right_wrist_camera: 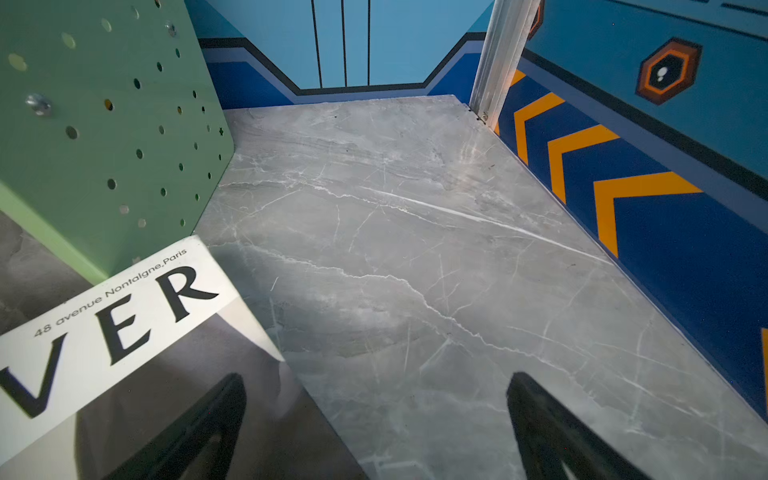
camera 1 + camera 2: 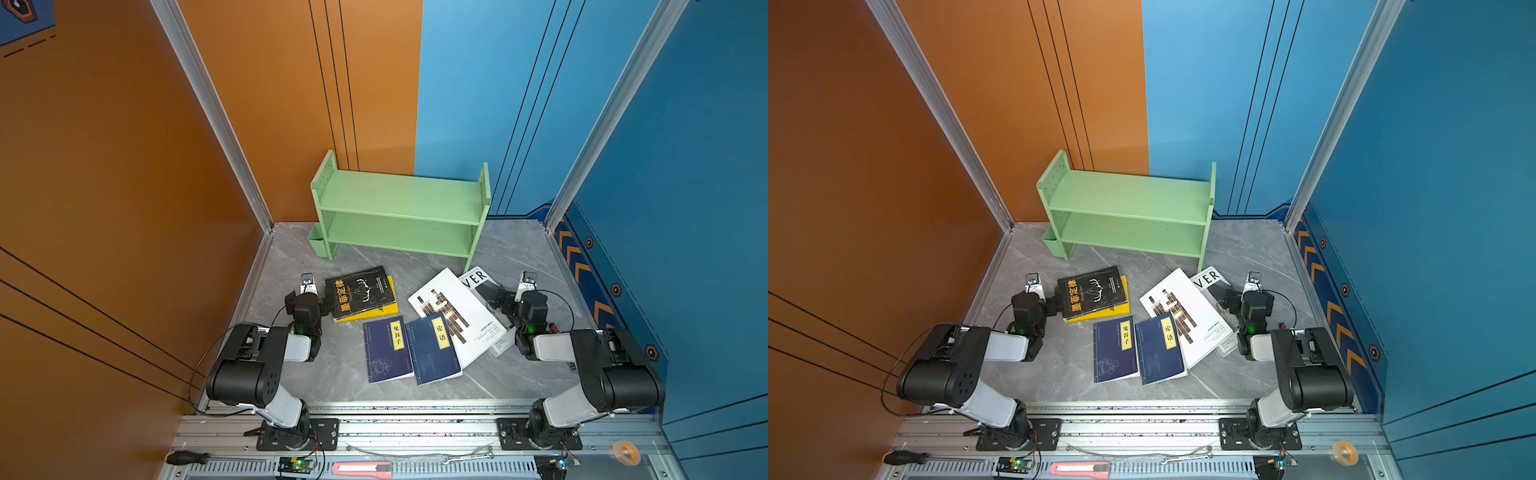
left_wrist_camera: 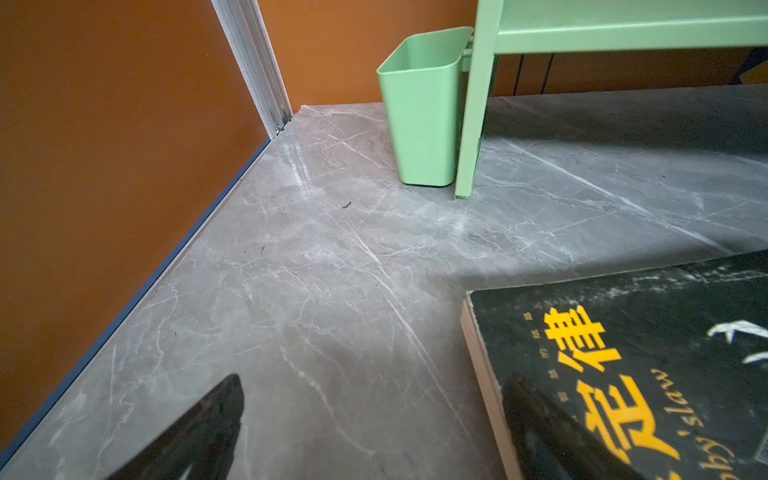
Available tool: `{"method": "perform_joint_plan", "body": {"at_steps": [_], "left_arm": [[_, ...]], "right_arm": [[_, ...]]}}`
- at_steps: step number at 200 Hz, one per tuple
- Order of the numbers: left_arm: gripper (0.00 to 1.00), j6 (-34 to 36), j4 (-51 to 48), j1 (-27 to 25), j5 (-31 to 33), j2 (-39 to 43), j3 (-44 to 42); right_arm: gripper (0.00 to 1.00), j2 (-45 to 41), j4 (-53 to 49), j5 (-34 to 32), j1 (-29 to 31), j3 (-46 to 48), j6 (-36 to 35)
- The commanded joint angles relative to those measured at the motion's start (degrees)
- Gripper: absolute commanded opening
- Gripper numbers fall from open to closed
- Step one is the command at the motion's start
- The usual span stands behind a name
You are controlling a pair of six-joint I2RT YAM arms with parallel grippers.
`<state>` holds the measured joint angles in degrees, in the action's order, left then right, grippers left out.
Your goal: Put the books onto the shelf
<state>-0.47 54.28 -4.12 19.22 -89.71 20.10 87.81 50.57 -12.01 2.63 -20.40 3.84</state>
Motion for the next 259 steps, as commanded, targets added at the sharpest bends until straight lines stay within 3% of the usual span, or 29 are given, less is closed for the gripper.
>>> {"method": "perform_joint_plan", "body": {"at_steps": [1,227,249,259], "left_arm": [[0.98,-0.40,0.21,0.26,-0.72,0.18,0.83],[0.98,-0.40,0.21,0.25,-0.75,0.31,0.75],[0.98,1.07,-1.01,-0.54,-1.70,2.61,0.73],[0.98,2.23,-3.13,-1.18,-2.23,5.30,0.65]], "right_arm": [[1.00,-0.01,-0.35,-0.36,0.00,-1.14,-0.03],[1.00,-0.09,-0.17,-0.96,0.36,-1.29,-0.11],[1.00,-4.46,-6.31,-4.21,2.05,-3.18,-0.99],[1.00,-8.61,-14.11,-5.73,3.06,-5.35,-1.61]]}}
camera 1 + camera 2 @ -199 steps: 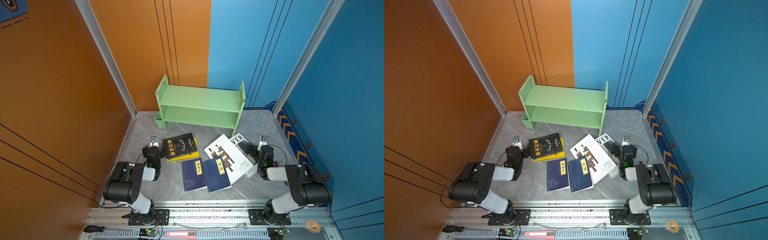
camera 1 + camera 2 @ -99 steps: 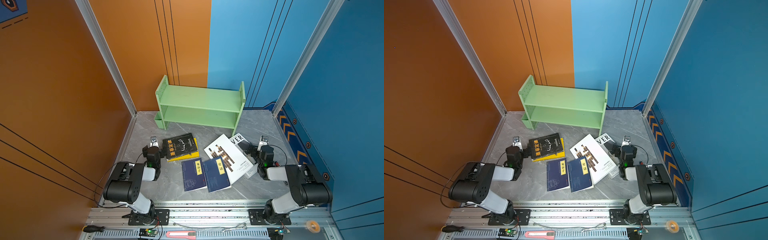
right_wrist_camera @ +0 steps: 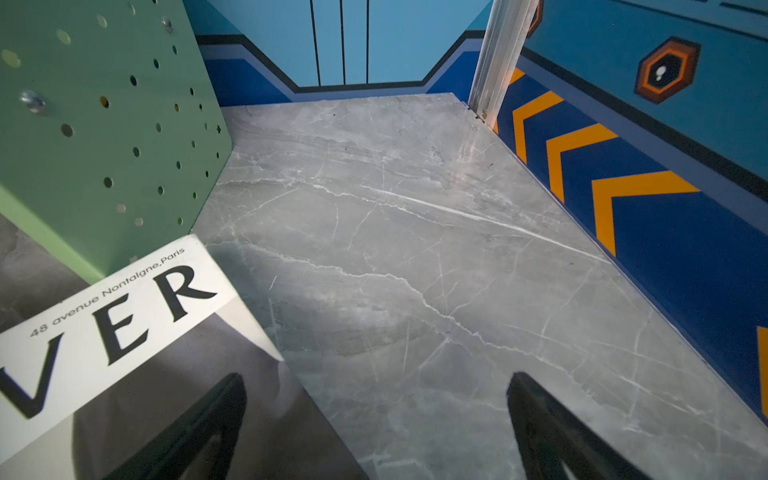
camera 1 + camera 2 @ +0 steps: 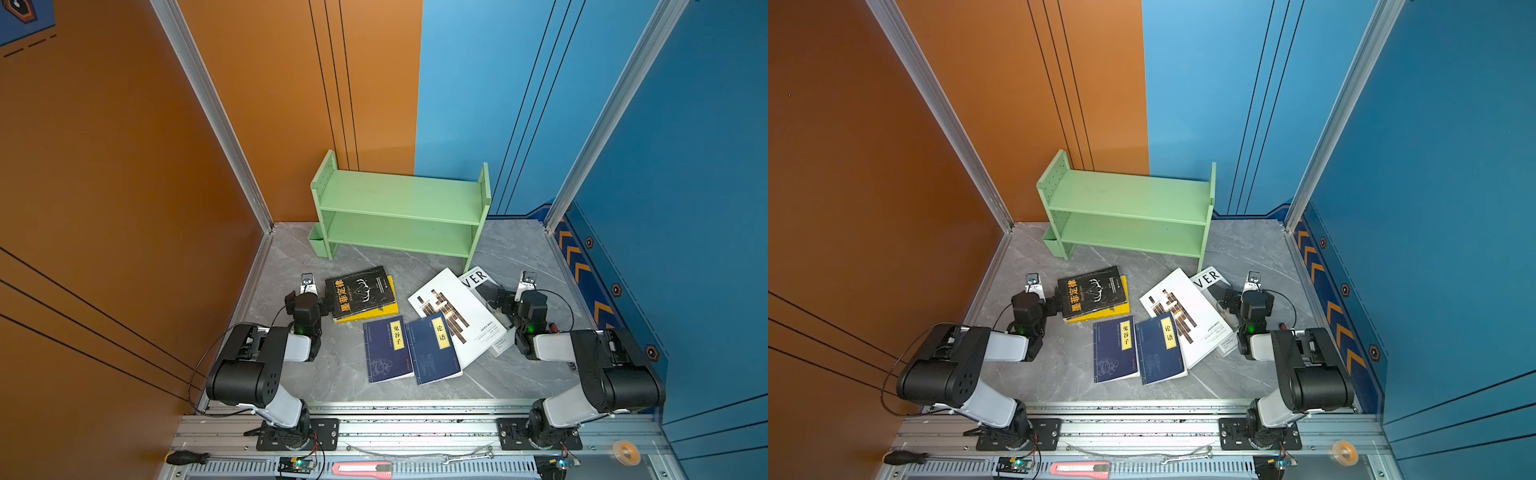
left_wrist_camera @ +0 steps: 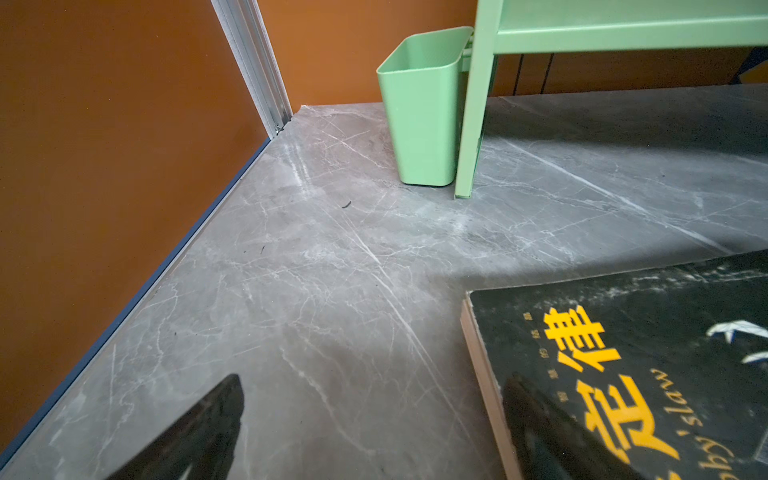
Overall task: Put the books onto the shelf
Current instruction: 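Reach both grippers toward the white portfolio book beside the shelf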
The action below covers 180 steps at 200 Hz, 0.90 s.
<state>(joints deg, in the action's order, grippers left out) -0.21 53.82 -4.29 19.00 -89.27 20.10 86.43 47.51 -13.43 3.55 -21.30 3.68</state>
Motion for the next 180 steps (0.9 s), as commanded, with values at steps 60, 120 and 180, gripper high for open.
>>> {"method": "perform_joint_plan", "body": {"at_steps": [60,120,180], "left_arm": [[0.98,-11.40,-46.42,-2.05,-6.81,22.92,16.40],[0.98,-33.09,-66.18,-5.30,-19.12,20.73,34.90],[0.98,-38.94,-66.43,-16.39,-22.51,19.62,43.38]], "right_arm": [[1.00,-23.30,-43.81,-14.07,12.44,-18.79,24.43],[1.00,-17.79,-59.61,-13.27,35.18,-32.87,57.67],[1.00,-10.38,-61.96,-6.34,41.99,-46.32,51.64]]}}
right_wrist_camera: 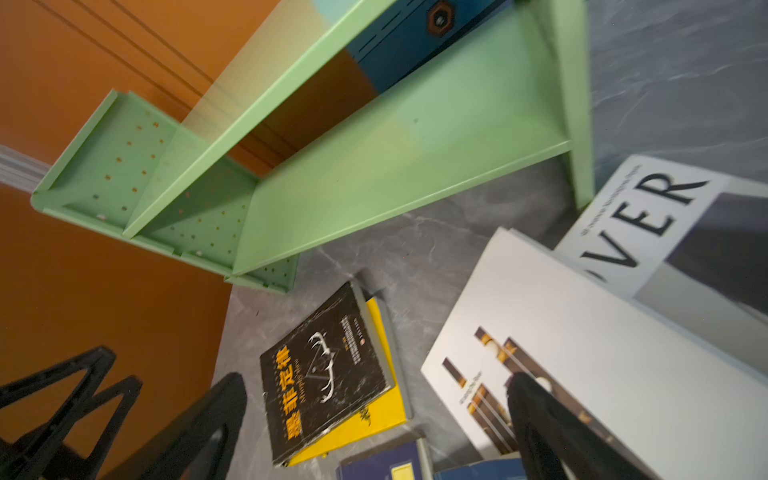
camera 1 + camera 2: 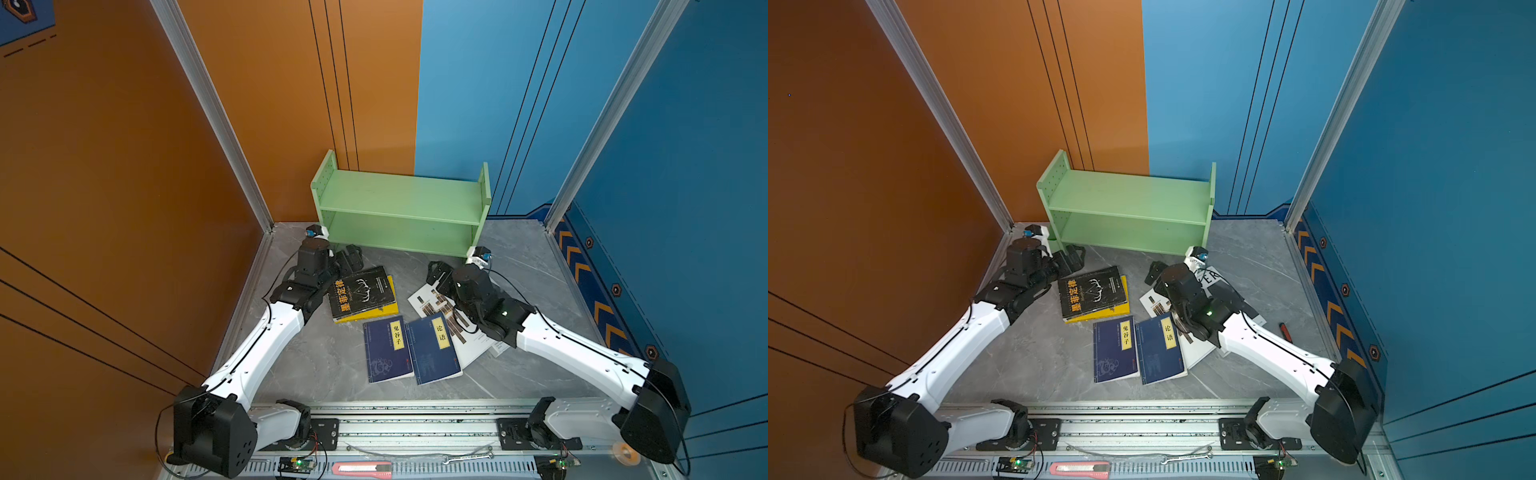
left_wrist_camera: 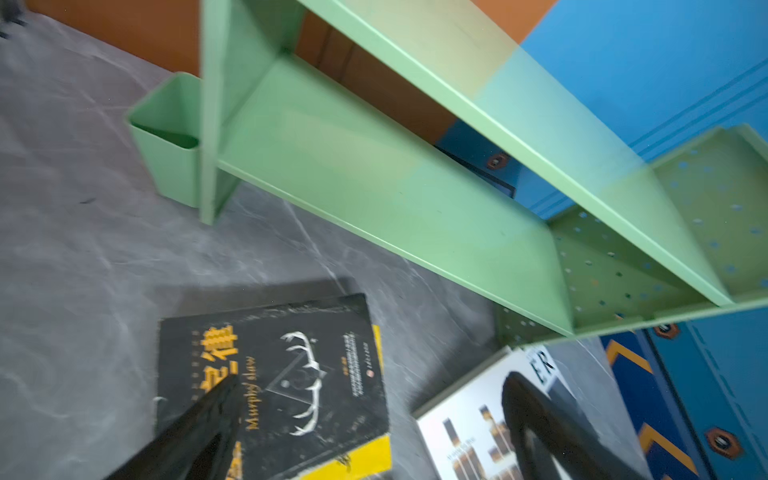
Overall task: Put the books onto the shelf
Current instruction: 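Reach both grippers toward the white portfolio book beside the shelf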
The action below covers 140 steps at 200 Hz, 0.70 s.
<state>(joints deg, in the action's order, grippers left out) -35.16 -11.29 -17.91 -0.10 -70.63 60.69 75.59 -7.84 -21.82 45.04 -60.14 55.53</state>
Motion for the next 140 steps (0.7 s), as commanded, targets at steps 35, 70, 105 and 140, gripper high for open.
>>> {"method": "perform_joint_plan", "body": {"at_steps": [35,70,105,140], "left_arm": [[0.98,-12.98,15.94,-3.14,-18.48,0.65,-4.62],[0.98,-22.09,17.08,-5.62,-13.20,1.02,-7.26],[0.98,-17.32,1.23,-13.56,0.02,-0.09,-2.13],[0.98,-15.70,-2.98,-21.99,4.91,-3.40,1.60]], "right_arm": [[1.00,-2.44,-12.96,5.20,-2.39,-7.60,-1.38],[1.00,-9.69,-14.79,11.02,-13.59,0.57,7.33],[1.00,-18.51,-21.87,12.57,-19.29,7.55,8.94],[1.00,-24.81,-22.78,22.55,-27.34,16.20,6.59]]}}
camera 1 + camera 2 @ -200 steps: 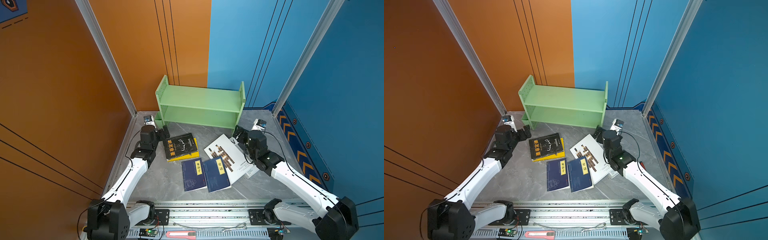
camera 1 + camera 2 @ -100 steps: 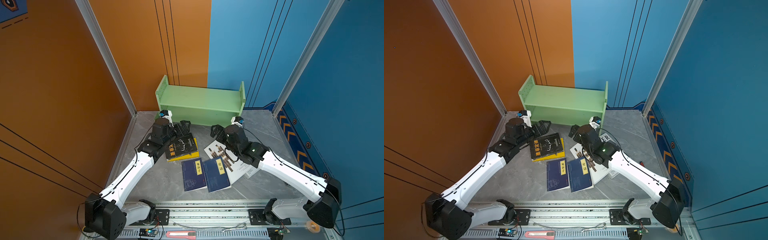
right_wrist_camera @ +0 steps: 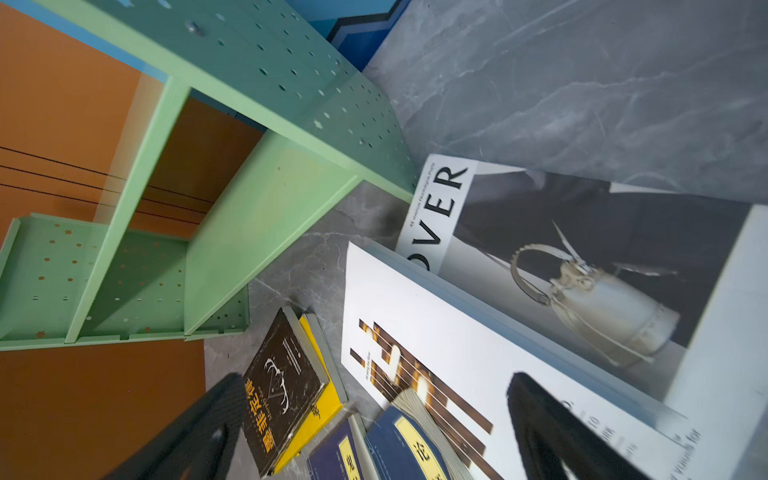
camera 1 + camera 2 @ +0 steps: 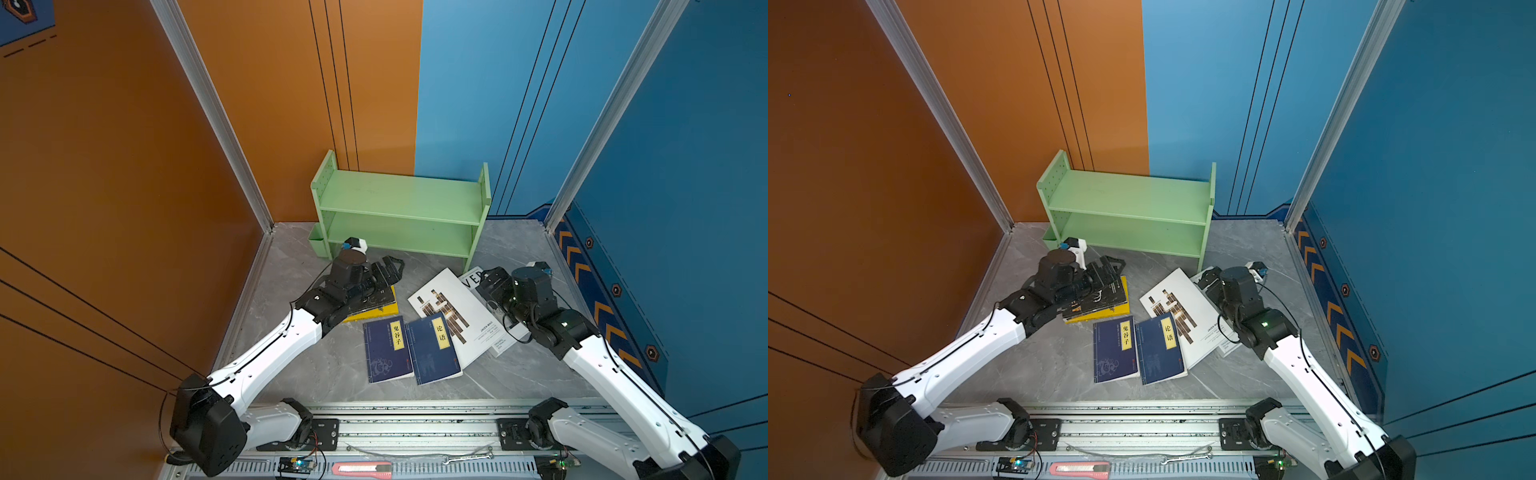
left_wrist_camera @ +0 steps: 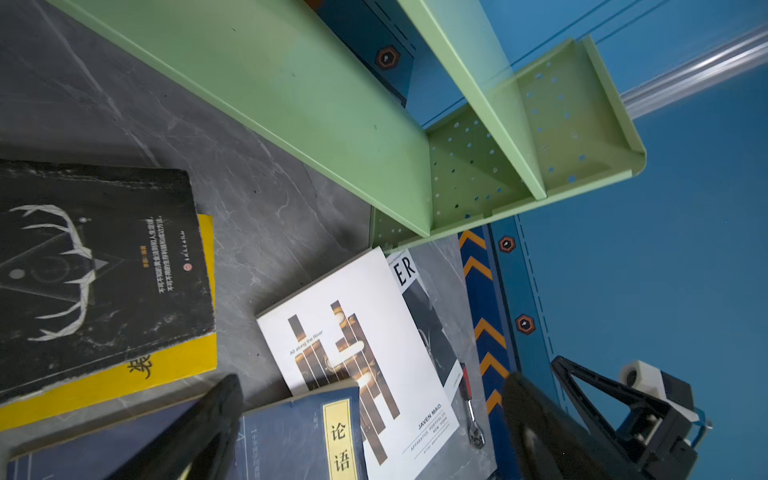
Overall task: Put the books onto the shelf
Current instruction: 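Reach both grippers toward the white portfolio book beside the shelf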
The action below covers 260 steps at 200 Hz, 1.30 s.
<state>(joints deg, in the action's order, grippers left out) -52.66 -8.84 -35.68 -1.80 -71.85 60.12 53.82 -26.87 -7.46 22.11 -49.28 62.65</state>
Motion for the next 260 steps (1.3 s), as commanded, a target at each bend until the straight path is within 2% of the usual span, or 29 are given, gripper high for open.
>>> {"method": "perform_joint_plan", "body": {"at_steps": [1,27,59,76,92,103,120,141,164,193,223,239,260], "left_arm": [[0.98,1.83,-5.46,-4.40,6.71,-2.30,2.18],[0.98,4.87,-8.08,-6.96,7.61,-5.44,3.57],[0.98,11.53,-10.14,-5.21,2.51,-10.75,9.43],[0.98,13.45,-11.03,-3.94,-1.74,-13.63,12.43],[0.98,13.95,-12.07,-2.54,-6.53,-15.02,14.02],[0.98,14.69,-12.46,-1.58,-9.97,-14.95,14.02],[0.98,16.86,-12.78,-0.26,-12.29,-13.34,12.10],[0.98,17.90,-11.98,2.81,-14.84,-10.86,8.55],[0.98,17.80,-10.57,7.34,-17.81,-8.65,6.20],[0.98,16.32,-7.27,12.01,-19.70,-6.05,2.93],[0.98,15.38,-6.90,14.77,-21.40,-4.44,1.60],[0.98,15.49,-7.04,15.10,-21.32,-3.42,0.67],[0.98,15.01,-7.24,15.29,-21.38,-2.72,-0.41]], "right_arm": [[1.00,-3.16,-3.68,8.53,-4.65,5.56,-0.70],[1.00,-5.72,-6.12,15.83,-7.84,9.75,-4.39],[1.00,-9.52,-11.75,16.61,-8.58,12.34,-9.27],[0.98,-11.51,-9.92,20.04,-8.37,16.75,-7.89],[0.94,-14.41,-5.67,21.81,-6.48,22.55,-2.95],[0.92,-17.49,-4.26,20.08,-4.32,25.46,-0.68],[0.93,-23.85,-8.02,13.40,-1.06,27.85,0.77],[0.93,-31.49,-10.07,11.15,1.30,31.78,4.51],[0.86,-40.29,-9.14,8.78,5.00,37.35,11.35],[0.86,-48.40,-9.29,2.05,10.48,40.09,15.58],[0.86,-47.27,-7.78,1.58,14.02,41.45,17.75],[0.89,-42.93,-6.44,0.80,16.23,41.19,17.30],[0.90,-34.84,0.42,-0.39,17.71,41.51,16.30]]}}
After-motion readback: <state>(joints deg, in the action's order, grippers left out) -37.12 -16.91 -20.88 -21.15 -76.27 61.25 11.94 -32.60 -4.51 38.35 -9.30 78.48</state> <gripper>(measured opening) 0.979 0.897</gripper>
